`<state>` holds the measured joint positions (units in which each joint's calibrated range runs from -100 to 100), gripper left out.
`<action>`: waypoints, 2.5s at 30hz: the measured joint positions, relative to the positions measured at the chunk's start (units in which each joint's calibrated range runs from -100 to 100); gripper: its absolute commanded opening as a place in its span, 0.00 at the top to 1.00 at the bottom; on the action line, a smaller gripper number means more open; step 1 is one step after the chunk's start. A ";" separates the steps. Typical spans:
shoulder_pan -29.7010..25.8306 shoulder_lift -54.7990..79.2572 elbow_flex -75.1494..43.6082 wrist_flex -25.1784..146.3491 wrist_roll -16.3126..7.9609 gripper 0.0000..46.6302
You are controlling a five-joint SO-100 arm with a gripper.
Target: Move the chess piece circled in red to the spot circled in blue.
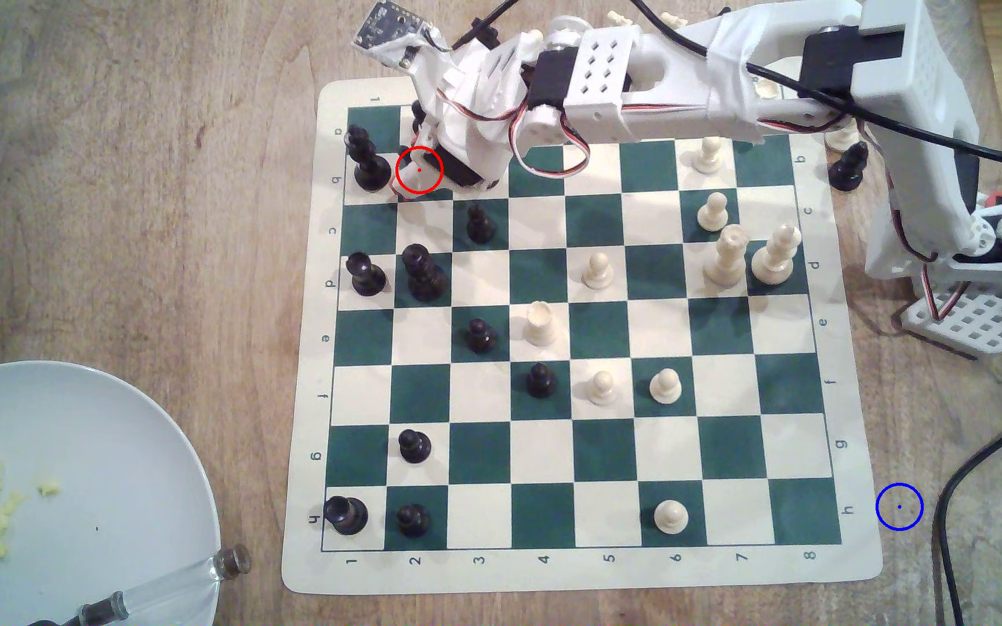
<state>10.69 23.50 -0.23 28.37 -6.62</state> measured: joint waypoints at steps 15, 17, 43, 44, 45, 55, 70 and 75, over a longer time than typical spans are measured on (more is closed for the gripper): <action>0.00 0.00 0.00 -0.80 0.00 0.83; 0.00 0.00 0.00 -0.80 0.00 0.87; 0.00 -1.76 2.98 -2.71 0.00 0.98; 0.00 -2.43 3.89 -2.71 0.10 0.98; 0.00 -3.44 5.06 -2.71 0.15 0.98; -1.03 -23.46 17.35 2.55 0.54 0.98; -17.18 -64.94 30.09 24.46 0.88 0.98; -25.00 -75.16 36.33 31.39 1.66 0.97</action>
<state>-14.31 -51.65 36.10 59.76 -4.96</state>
